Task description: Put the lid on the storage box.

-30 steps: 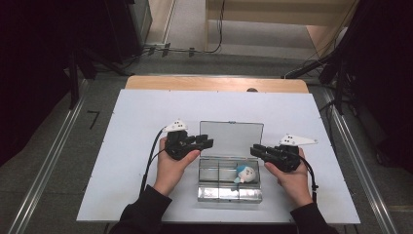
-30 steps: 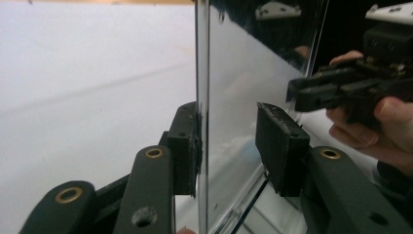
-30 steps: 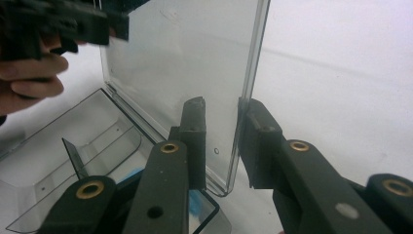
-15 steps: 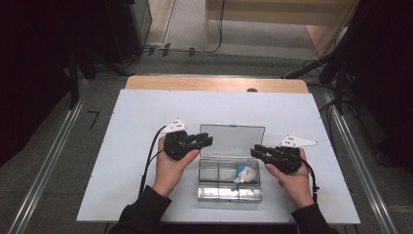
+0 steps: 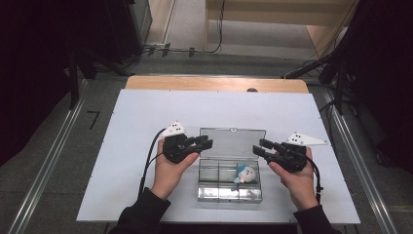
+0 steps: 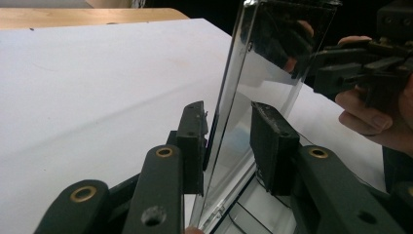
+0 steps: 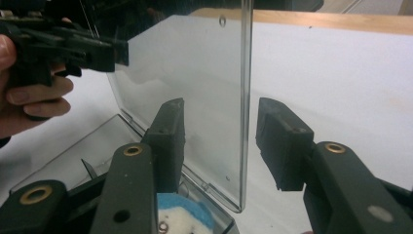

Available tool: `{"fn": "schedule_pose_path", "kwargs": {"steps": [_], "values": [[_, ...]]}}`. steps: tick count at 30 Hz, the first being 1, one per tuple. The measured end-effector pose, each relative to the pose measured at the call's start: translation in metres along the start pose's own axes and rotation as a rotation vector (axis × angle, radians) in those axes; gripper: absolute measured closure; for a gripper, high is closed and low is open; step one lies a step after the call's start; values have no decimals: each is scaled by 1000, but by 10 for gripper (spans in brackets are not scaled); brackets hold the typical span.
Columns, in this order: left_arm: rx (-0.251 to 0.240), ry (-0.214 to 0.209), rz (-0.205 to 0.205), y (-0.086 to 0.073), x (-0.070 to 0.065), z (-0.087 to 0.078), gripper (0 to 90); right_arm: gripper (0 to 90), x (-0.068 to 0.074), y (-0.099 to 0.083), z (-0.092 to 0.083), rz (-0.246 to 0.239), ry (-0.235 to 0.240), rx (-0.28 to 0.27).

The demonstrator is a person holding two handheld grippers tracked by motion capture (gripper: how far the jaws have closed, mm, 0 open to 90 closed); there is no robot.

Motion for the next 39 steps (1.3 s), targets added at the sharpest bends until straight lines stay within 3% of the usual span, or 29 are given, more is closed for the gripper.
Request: {"fn": "schedule_pose_path", "kwargs": {"steps": [12, 31, 39], "values": [[9, -22, 17, -4, -6, -5, 655, 519, 12, 13, -6, -32, -10, -21], [18, -38, 38, -9, -10, -8, 647, 620, 15, 11, -9, -33, -17, -27], [11, -38, 20, -9, -10, -9, 611, 624, 17, 10, -10, -39, -16, -27]]}}
Point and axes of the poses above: each handheld gripper's, and its own axes: z roughly forward along the jaws, y roughly out of its top, x roughly to its left, the point moved 5 cm from there along z, roughly forward along the jaws, and after that the axes turned 10 degrees about -z, right-handed, at the moved point
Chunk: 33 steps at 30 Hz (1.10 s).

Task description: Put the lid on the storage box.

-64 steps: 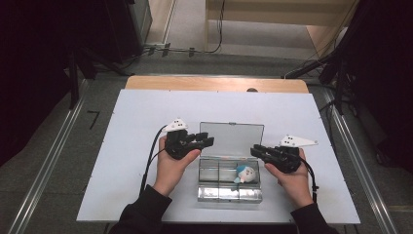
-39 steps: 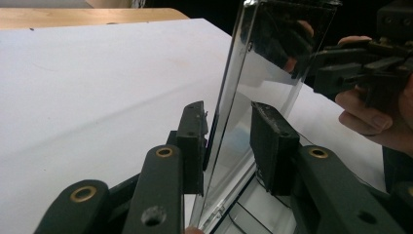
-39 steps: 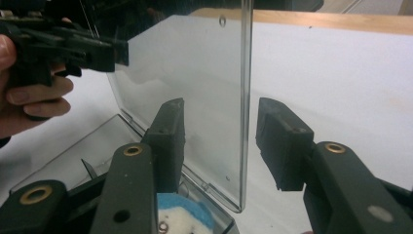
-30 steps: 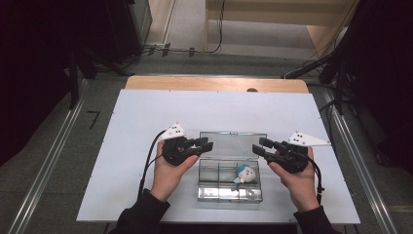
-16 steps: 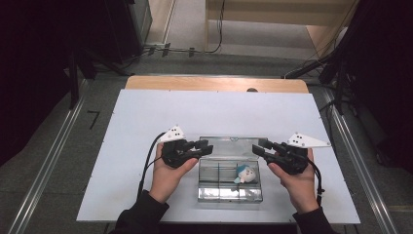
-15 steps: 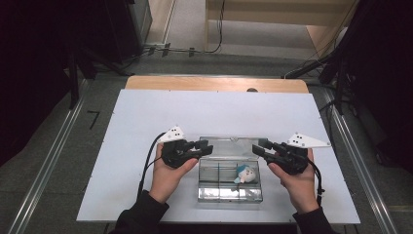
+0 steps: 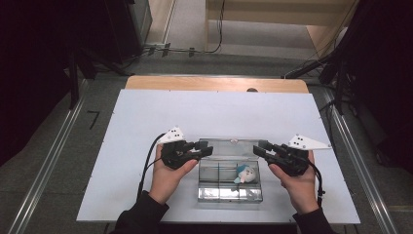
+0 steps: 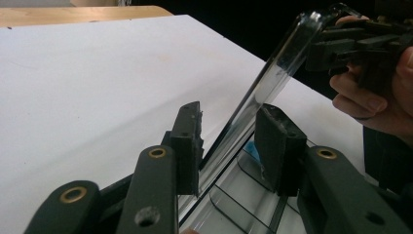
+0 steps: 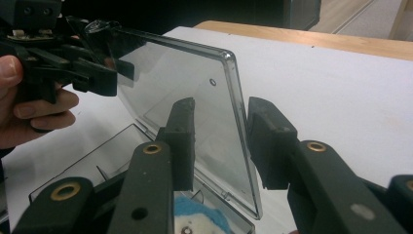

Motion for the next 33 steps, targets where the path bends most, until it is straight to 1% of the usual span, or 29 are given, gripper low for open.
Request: {"fn": "schedule_pose_path", "kwargs": {"steps": [2, 5, 7, 11, 13, 14, 16, 18, 22, 24, 26, 27, 28, 33], "values": [[2, 10, 8, -1, 0, -1, 542, 624, 0, 0, 0, -3, 0, -2], [5, 8, 11, -2, -1, -4, 517, 623, 1, -1, -1, 1, 3, -1], [8, 15, 18, -4, -1, -7, 511, 622, 2, -1, -2, 1, 3, 1], [30, 15, -1, -11, 1, -14, 520, 619, 3, -2, -3, -3, 5, 1], [22, 23, -4, -14, 3, -19, 553, 617, 4, -2, -4, -7, 5, 2], [16, 28, -12, -15, 4, -22, 559, 616, 5, -3, -4, -10, 6, 1], [12, 28, -15, -18, 6, -27, 617, 614, 5, -3, -5, -15, 6, 0], [5, 40, -20, -20, 7, -31, 652, 612, 6, -4, -6, -13, 6, 2], [9, 52, -22, -26, 9, -36, 741, 608, 8, -5, -7, -17, 6, 3], [19, 48, -20, -30, 9, -35, 782, 607, 9, -5, -7, -18, 6, 2], [30, 28, -6, -33, 7, -35, 825, 605, 10, -6, -8, -15, 7, 2], [35, 16, -3, -35, 6, -35, 866, 605, 10, -6, -8, -18, 7, 3], [43, 15, 1, -36, 5, -34, 895, 604, 10, -7, -8, -20, 7, 2], [49, 9, 5, -39, 2, -32, 900, 600, 12, -8, -10, -22, 9, 4]]}}
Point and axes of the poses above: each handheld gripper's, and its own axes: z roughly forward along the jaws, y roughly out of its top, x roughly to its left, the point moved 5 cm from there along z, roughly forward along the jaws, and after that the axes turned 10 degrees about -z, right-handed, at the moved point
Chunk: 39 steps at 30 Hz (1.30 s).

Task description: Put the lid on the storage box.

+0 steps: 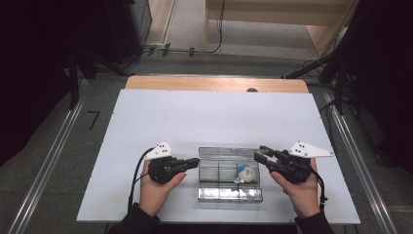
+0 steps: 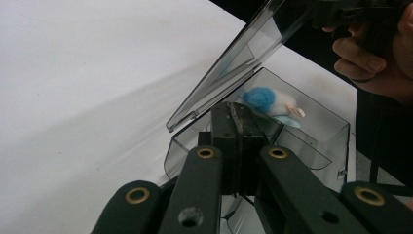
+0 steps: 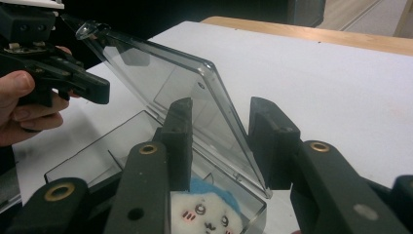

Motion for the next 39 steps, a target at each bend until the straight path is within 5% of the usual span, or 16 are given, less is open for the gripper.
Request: {"fn": "schedule_pose_path", "kwargs": {"steps": [39], "values": [[-15, -38, 18, 0, -9, 4, 900, 531, 7, -14, -8, -9, 5, 12]]}}
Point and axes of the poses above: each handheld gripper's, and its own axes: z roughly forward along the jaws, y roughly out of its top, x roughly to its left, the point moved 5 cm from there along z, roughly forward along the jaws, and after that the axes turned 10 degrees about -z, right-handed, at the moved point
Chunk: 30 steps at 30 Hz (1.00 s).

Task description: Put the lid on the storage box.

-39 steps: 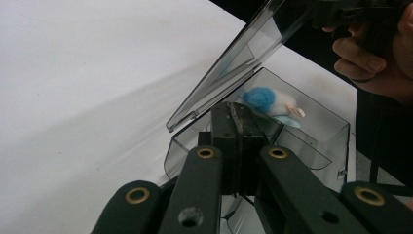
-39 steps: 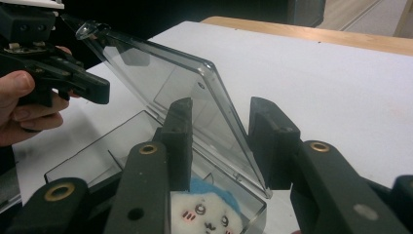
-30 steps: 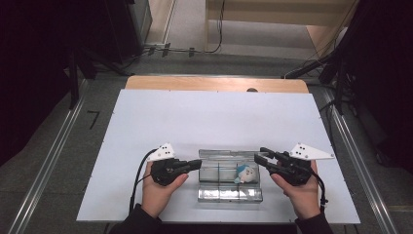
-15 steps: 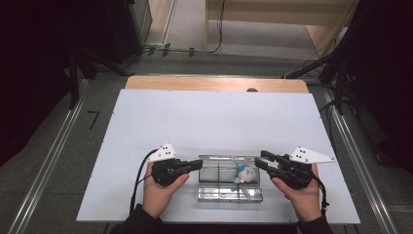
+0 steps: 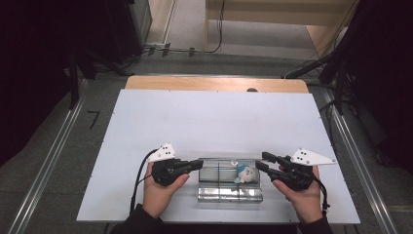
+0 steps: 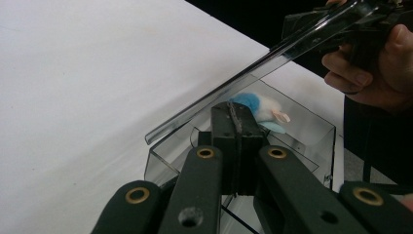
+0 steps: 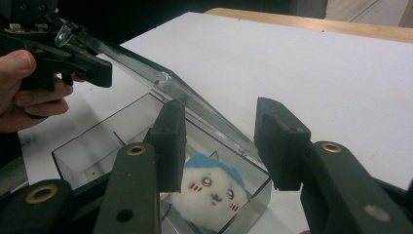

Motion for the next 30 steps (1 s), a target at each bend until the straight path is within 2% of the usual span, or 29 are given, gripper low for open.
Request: {"fn": "schedule_pose_path", "kwargs": {"steps": [5, 17, 23, 25, 28, 30], "values": [[3, -4, -1, 0, -1, 1, 900, 495, -1, -2, -2, 5, 6, 1], [6, -10, -2, -1, -1, 1, 900, 496, -8, -13, -17, 17, -9, 8], [7, -11, -2, -1, -2, 1, 900, 606, -11, -22, -21, 34, -3, 23], [11, -13, -3, -1, -2, 1, 900, 704, -14, -25, -23, 53, -38, 15], [13, -15, -3, -2, -2, 2, 900, 810, -16, -30, -23, 64, -55, 23], [14, -15, -1, -2, -2, 2, 900, 846, -15, -33, -21, 68, -47, 35]]}}
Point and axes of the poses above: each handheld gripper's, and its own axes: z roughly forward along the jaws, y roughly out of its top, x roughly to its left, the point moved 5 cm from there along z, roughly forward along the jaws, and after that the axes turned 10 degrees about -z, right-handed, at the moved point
